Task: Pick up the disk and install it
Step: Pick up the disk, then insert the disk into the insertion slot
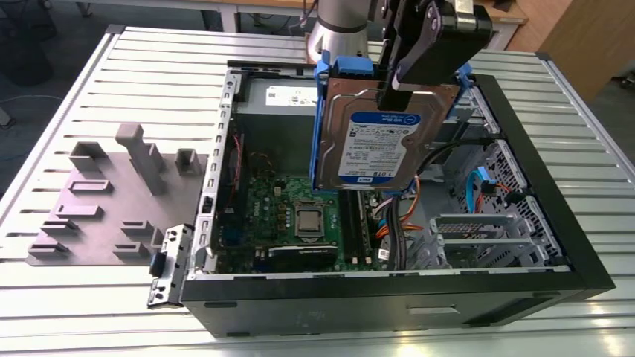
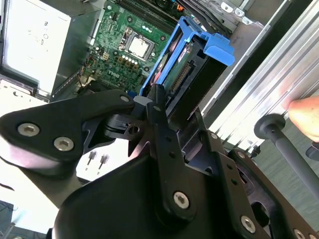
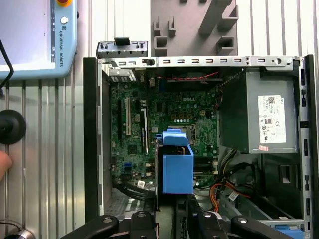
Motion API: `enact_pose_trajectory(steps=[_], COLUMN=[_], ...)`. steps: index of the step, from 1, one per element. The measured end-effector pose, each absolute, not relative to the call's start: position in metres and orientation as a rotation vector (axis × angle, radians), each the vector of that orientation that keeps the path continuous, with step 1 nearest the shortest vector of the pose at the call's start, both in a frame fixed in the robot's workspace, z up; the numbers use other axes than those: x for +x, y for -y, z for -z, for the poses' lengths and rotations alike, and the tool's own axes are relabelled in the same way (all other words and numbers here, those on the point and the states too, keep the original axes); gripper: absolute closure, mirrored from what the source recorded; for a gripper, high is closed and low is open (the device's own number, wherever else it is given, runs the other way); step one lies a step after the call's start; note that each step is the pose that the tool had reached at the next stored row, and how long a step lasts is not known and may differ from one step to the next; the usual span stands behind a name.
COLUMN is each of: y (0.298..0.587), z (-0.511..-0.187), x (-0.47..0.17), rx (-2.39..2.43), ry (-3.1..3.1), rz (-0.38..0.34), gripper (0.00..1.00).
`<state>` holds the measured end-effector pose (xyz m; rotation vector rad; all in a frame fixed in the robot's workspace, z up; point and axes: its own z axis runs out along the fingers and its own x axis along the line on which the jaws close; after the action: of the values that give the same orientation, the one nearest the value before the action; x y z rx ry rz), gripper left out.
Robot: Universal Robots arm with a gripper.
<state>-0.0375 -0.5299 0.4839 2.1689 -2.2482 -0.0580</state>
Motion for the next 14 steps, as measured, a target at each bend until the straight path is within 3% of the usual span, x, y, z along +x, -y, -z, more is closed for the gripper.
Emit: enact_pose_trajectory(steps=[14], y=[0.5299], z=[-0.4837], x=[-0.0306], rx=[2.169], ry=[2.248], rz=[0.058], gripper=[0.65])
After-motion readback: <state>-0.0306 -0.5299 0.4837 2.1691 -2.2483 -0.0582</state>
